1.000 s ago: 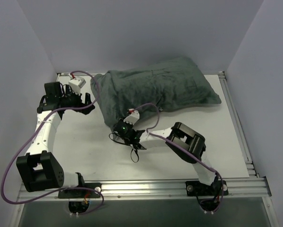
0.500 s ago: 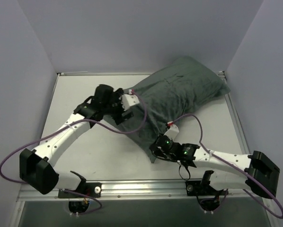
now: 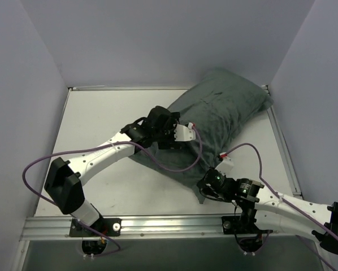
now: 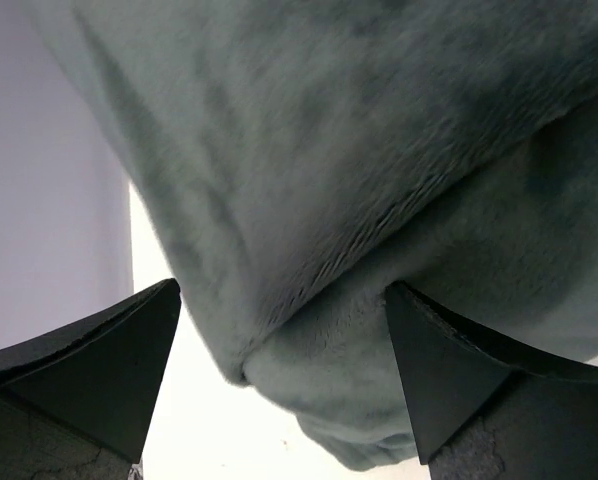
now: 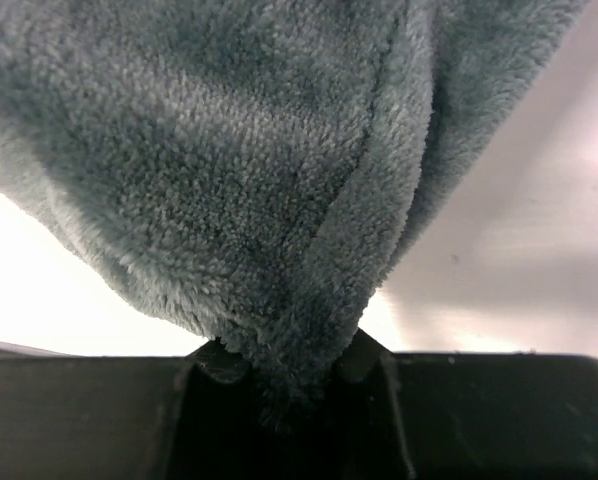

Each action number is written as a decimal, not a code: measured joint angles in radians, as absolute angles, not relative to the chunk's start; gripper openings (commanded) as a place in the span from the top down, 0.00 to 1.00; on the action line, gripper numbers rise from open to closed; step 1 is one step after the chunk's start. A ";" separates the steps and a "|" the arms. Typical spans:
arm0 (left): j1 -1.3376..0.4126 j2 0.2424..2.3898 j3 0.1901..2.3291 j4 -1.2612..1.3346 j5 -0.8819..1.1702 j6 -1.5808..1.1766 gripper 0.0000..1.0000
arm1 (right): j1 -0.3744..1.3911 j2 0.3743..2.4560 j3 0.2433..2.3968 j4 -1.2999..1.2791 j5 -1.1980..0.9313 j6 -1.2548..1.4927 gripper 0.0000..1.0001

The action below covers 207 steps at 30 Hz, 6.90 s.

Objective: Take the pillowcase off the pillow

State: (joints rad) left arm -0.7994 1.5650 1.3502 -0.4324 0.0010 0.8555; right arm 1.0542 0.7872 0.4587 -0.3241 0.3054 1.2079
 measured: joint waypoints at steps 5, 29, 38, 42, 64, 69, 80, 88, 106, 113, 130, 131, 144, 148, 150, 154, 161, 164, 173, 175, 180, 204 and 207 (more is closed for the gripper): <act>-0.830 1.613 1.370 -0.444 0.013 0.873 0.06 | 1.054 0.784 0.459 -0.363 0.310 1.208 1.00; -0.875 1.759 1.529 -0.428 0.041 0.827 0.48 | 1.047 0.683 0.456 -0.442 0.321 1.225 1.00; -0.840 1.790 1.529 -0.474 0.030 0.751 0.98 | 0.951 0.712 0.478 -0.439 0.355 1.183 1.00; -0.766 1.678 1.467 -0.463 0.065 0.628 0.98 | 0.807 0.811 0.549 -0.363 0.323 1.071 1.00; -0.599 1.151 1.442 -0.786 0.178 0.286 0.98 | 0.482 1.957 1.820 -0.274 -0.245 0.486 0.72; -0.710 1.258 1.567 -0.806 0.170 0.212 0.98 | 0.290 2.011 1.951 -0.277 -0.175 0.476 0.19; -0.569 1.458 1.515 -0.617 0.243 0.097 0.98 | 0.319 1.591 1.504 -0.276 0.084 0.425 0.20; -0.566 1.403 1.412 -0.570 0.255 0.090 0.98 | 0.705 1.479 1.325 -0.099 0.072 0.448 0.32; -0.485 1.280 1.235 -0.586 0.233 0.178 0.98 | 0.695 1.690 1.244 0.004 0.167 0.501 1.00; -0.386 1.222 1.131 -0.608 0.212 0.275 0.98 | 0.547 1.530 1.071 0.045 0.128 0.527 1.00; -0.375 1.229 1.178 -0.677 0.251 0.448 0.06 | 0.590 1.730 0.894 0.299 0.047 0.600 1.00; -0.426 1.230 1.203 -0.688 0.221 0.448 0.06 | 0.614 1.734 0.900 0.305 0.053 0.606 1.00; -0.817 1.357 1.469 -0.698 0.193 0.484 0.06 | 0.635 1.545 0.714 0.537 -0.031 0.811 1.00; -0.852 1.406 1.298 -0.694 0.087 0.562 0.06 | 0.625 1.526 0.680 0.604 -0.065 0.860 1.00; -0.867 1.451 1.266 -0.693 0.033 0.596 0.06 | 0.626 1.526 0.680 0.624 -0.080 0.871 1.00; -0.880 1.536 1.279 -0.685 -0.034 0.638 0.06 | 0.631 1.527 0.680 0.645 -0.090 0.888 1.00; -0.878 1.609 1.308 -0.651 -0.104 0.664 0.17 | 0.631 1.523 0.669 0.663 -0.090 0.896 1.00; -0.862 1.642 1.279 -0.617 -0.112 0.664 0.75 | 0.631 1.512 0.659 0.661 -0.090 0.895 1.00; -0.796 1.581 1.262 -0.572 -0.034 0.550 0.98 | 0.580 1.453 0.621 0.657 -0.111 0.893 1.00; -0.760 1.485 1.255 -0.591 0.026 0.500 0.98 | 0.535 1.423 0.618 0.631 -0.118 0.886 1.00; -0.641 1.297 1.342 -0.698 0.181 0.418 0.98 | 0.466 1.395 0.710 0.533 -0.131 0.829 1.00; -0.547 1.320 1.683 -0.871 0.197 0.286 0.98 | 0.682 1.614 0.761 0.573 -0.020 0.758 0.36; -0.545 1.367 1.622 -0.779 0.181 0.297 0.98 | 0.665 1.416 0.708 0.395 0.082 0.710 0.25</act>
State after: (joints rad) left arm -0.5449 1.3674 1.6222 -0.7792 0.1806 0.2966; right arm 0.6651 1.4162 0.7078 0.3954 0.0818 0.7105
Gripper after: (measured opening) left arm 0.064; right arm 0.711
